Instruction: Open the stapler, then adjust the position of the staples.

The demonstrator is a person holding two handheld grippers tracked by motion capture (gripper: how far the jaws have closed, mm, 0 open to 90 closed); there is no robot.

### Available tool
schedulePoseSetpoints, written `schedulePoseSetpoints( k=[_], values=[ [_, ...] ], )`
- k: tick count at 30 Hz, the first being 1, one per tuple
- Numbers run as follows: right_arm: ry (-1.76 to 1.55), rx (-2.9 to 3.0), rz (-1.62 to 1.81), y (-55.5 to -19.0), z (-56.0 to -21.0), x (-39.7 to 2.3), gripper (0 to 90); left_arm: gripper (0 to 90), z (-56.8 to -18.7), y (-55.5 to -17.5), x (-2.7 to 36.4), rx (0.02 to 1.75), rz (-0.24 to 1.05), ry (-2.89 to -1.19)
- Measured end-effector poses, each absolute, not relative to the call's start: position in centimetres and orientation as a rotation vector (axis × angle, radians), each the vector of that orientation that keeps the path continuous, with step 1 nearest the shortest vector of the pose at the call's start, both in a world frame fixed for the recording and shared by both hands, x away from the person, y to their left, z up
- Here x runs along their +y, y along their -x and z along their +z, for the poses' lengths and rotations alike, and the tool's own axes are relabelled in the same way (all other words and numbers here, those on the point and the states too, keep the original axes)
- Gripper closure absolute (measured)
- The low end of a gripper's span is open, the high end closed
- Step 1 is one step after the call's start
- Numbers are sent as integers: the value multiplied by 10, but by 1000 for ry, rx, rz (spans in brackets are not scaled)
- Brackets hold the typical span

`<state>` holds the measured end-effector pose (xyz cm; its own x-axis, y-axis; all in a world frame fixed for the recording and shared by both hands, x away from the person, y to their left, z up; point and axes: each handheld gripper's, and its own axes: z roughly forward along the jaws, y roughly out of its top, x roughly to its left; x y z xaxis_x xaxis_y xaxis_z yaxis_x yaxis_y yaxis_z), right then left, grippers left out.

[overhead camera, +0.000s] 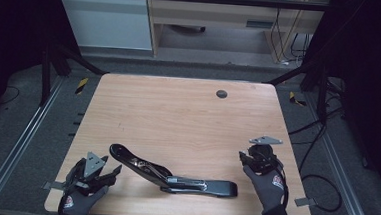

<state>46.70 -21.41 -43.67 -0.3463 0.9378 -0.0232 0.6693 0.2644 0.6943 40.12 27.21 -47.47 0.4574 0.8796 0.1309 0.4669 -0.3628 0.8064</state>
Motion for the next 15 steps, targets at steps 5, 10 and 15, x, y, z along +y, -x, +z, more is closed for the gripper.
schedulePoseSetpoints(
  k=[5, 10, 15],
  values=[
    [-1510, 2103, 784, -479, -443, -214, 624, 407, -475, -401, 272, 1118, 739, -1997],
    [-1557, 2101, 740, -489, -450, -210, 629, 405, -475, -401, 271, 1117, 735, -1998],
    [-1596, 2100, 701, -498, -458, -208, 646, 404, -475, -401, 271, 1116, 736, -2003]
  ],
)
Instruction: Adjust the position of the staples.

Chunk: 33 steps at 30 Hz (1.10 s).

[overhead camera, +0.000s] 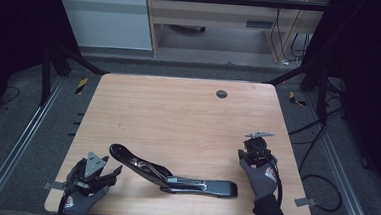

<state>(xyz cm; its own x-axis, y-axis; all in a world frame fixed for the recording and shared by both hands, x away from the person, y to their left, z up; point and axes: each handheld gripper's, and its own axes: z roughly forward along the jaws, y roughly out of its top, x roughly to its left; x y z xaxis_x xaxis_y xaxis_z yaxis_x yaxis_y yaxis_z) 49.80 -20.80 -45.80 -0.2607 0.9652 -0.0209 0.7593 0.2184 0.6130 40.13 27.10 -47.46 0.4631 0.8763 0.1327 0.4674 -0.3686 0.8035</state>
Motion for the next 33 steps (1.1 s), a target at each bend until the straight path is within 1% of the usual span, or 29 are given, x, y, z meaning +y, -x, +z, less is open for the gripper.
schedulePoseSetpoints(
  k=[11, 29, 33],
  values=[
    [-1658, 2091, 627, -512, -469, -207, 682, 402, -475, -401, 270, 1115, 737, -2014],
    [-1724, 2103, 604, -516, -477, -208, 776, 403, -475, -401, 269, 1122, 726, -2015],
    [-1723, 2106, 605, -517, -477, -208, 781, 403, -475, -401, 269, 1123, 723, -2016]
  ],
)
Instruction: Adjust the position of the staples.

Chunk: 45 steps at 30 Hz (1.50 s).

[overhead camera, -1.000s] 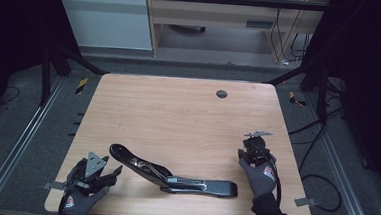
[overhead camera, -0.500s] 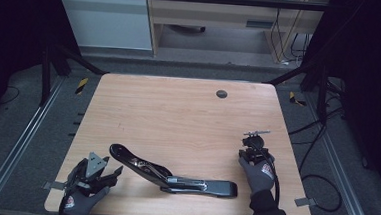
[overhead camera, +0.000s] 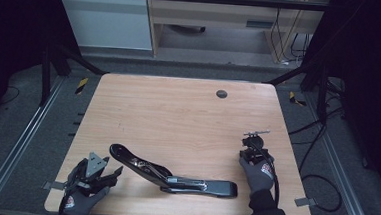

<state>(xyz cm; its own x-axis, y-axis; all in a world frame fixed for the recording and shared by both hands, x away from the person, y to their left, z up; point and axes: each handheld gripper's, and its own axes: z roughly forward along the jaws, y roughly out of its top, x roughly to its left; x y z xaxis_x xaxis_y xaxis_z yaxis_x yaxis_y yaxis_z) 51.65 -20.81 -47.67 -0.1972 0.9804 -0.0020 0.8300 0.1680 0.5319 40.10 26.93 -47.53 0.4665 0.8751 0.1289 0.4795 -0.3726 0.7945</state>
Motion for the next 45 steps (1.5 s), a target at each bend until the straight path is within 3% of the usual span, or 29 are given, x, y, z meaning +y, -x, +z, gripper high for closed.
schedulePoseSetpoints(
  k=[20, 45],
  values=[
    [-1413, 2343, 763, -478, -458, -241, 784, 404, -477, -401, 269, 1130, 716, -2018],
    [-1158, 2529, 756, -446, -477, -259, 784, 404, -477, -400, 268, 1128, 715, -2025]
  ],
)
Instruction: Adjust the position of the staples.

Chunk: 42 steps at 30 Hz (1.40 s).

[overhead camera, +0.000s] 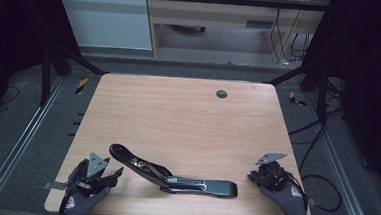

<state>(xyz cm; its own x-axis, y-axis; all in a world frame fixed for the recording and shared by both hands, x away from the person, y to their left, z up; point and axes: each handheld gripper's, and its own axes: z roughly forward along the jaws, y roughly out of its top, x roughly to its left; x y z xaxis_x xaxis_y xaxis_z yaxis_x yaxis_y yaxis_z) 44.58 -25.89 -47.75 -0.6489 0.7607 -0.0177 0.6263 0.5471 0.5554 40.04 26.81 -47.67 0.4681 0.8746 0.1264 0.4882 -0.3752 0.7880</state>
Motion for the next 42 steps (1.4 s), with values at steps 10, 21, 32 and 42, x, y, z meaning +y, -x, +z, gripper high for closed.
schedulePoseSetpoints(
  k=[10, 21, 32, 42],
  values=[
    [-1158, 2540, 735, -447, -477, -260, 756, 403, -477, -401, 268, 1129, 711, -2028],
    [-1297, 2601, 547, -464, -448, -250, 720, 402, -478, -401, 269, 1133, 704, -2027],
    [-1308, 2692, 437, -472, -454, -241, 703, 403, -478, -401, 268, 1132, 702, -2032],
    [-1281, 2713, 419, -475, -460, -241, 712, 403, -478, -401, 268, 1131, 703, -2034]
  ],
)
